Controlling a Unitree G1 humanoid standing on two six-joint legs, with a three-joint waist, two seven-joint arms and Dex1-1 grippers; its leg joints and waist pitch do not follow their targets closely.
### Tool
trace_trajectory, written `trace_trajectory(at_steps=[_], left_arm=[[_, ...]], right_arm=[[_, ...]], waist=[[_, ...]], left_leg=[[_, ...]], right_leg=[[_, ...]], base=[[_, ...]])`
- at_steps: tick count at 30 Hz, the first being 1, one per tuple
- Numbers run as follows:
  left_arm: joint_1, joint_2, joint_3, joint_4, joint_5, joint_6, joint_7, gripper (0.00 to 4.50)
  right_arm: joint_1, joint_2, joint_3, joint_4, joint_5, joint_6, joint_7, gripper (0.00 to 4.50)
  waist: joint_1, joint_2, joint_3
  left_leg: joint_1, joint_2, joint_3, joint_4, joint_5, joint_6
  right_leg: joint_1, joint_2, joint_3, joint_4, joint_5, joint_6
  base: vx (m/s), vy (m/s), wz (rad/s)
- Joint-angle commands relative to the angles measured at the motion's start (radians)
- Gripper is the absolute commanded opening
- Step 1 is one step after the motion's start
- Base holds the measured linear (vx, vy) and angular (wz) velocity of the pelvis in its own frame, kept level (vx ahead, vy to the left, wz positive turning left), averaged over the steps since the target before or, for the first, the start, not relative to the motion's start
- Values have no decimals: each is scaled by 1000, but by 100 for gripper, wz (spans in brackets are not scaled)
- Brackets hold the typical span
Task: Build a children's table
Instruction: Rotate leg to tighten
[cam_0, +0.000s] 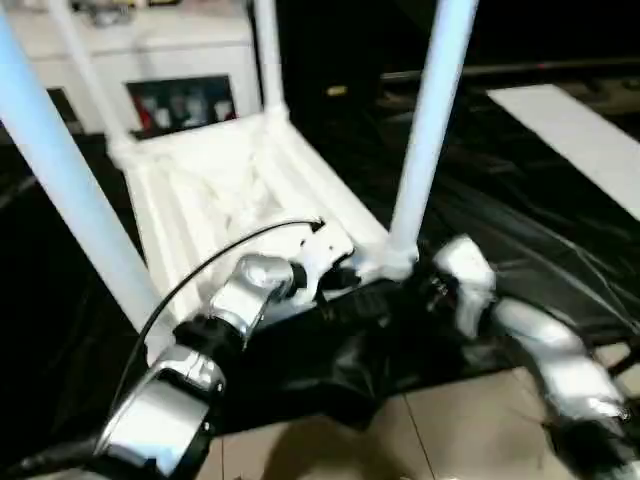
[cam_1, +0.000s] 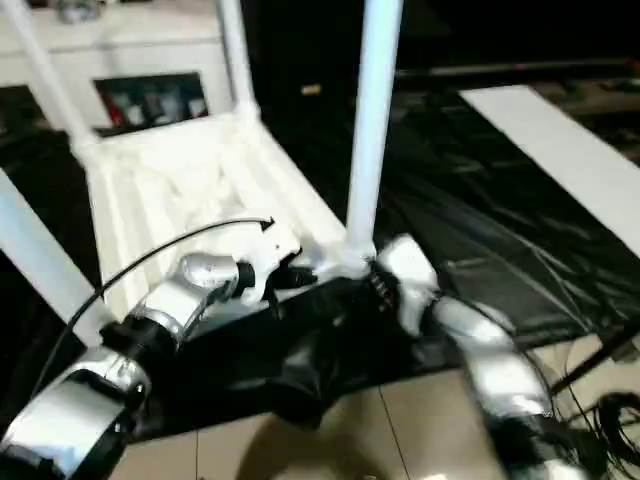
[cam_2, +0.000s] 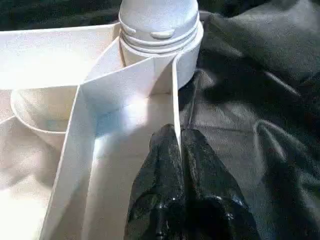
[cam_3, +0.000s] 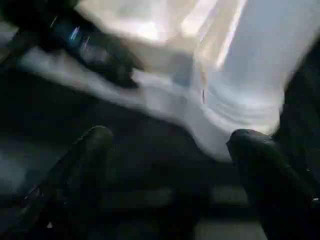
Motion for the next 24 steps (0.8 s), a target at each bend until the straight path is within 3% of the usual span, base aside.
trace_trajectory(at_steps=[1, 4, 7, 10, 14, 18, 24], left_arm=[[33, 25, -27, -7, 22, 1, -55, 0], [55, 46, -41, -55, 0, -2, -147, 0], [75, 70, -54, -101, -11, 3, -199, 0], [89, 91, -60, -138, -20, 9, -240, 0], [123, 135, -71, -218, -34, 8, -331, 0], [136, 164, -82, -237, -25, -25, -370, 0], [135, 191, -85, -249, -8, -36, -364, 0]], right_arm=[[13, -29, -18, -51, 27, 8, 60, 396], [30, -64, -41, -69, 52, 24, 96, 396], [33, -81, -45, -70, 55, 30, 104, 396], [33, -90, -44, -71, 56, 32, 108, 396], [28, -98, -42, -76, 64, 36, 124, 396], [36, -102, -42, -92, 72, 38, 146, 396], [60, -97, -37, -118, 77, 35, 148, 396]], waist=[[4, -19, -53], [5, -24, -53], [8, -21, -54], [13, -21, -57], [14, -19, -58], [22, -17, -56], [25, -6, -58]], left_leg=[[-6, 5, 6, -68, -284, 78], [-3, 6, 7, -66, -280, 88], [1, 10, 8, -65, -262, 85], [4, 12, 11, -62, -229, 90], [3, 12, 12, -60, -198, 100], [4, 12, 11, -63, -218, 89], [6, 11, 10, -64, -232, 65]], right_leg=[[51, -26, 16, -77, -312, -185], [49, -30, 16, -79, -341, -188], [45, -30, 17, -77, -327, -201], [46, -26, 19, -65, -224, -238], [49, -26, 18, -57, -169, -252], [51, -29, 19, -60, -211, -236], [52, -27, 19, -58, -192, -235]], base=[[0, 0, 0], [0, 0, 0], [0, 0, 0], [0, 0, 0], [0, 0, 0], [0, 0, 0], [0, 0, 0]])
